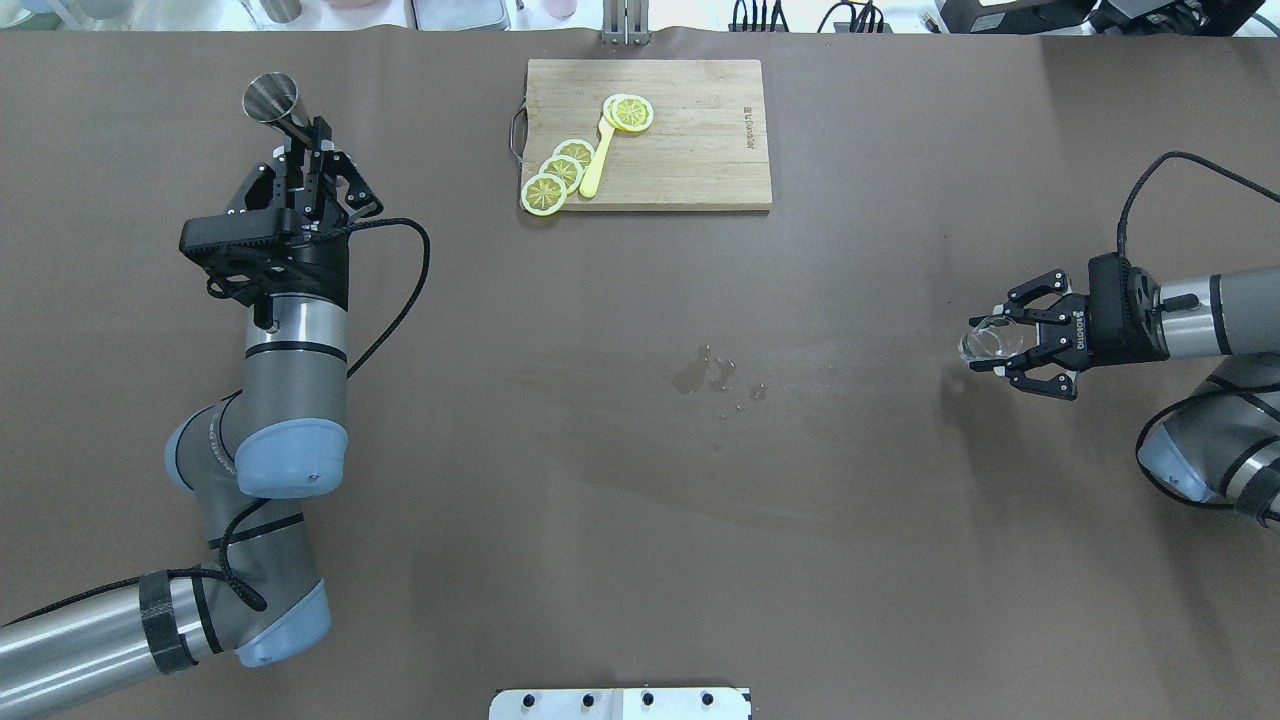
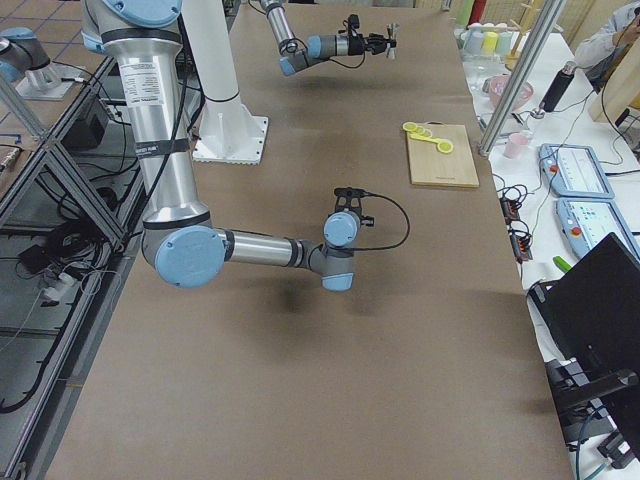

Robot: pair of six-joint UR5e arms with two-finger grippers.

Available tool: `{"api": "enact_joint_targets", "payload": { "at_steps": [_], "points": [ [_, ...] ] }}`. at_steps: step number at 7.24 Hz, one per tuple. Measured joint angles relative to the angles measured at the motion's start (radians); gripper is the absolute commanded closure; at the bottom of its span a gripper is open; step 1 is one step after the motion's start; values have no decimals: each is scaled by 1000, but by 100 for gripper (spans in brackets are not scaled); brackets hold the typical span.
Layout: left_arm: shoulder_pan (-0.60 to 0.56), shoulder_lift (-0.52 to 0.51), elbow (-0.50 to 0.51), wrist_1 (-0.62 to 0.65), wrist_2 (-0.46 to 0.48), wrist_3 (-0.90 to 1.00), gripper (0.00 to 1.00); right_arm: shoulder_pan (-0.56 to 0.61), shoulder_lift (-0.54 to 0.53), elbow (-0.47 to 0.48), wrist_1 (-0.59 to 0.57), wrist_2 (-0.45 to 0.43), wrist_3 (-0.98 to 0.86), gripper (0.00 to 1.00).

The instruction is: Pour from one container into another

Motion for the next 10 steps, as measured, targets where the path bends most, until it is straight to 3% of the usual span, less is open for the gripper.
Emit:
{"api": "enact_joint_targets", "payload": {
  "at_steps": [3, 5, 8, 10],
  "points": [
    [1, 21, 0, 380, 87, -444, 100, -17, -7, -3, 1, -6, 1, 100],
    [1, 19, 8, 627, 95, -676, 100, -21, 0, -19, 1, -7, 1, 100],
    [9, 19, 22, 718, 59, -746, 100, -24, 7, -36, 1, -7, 1, 100],
    [19, 11, 38, 747, 21, -747, 100, -25, 8, -38, 1, -6, 1, 58]
  ]
}}
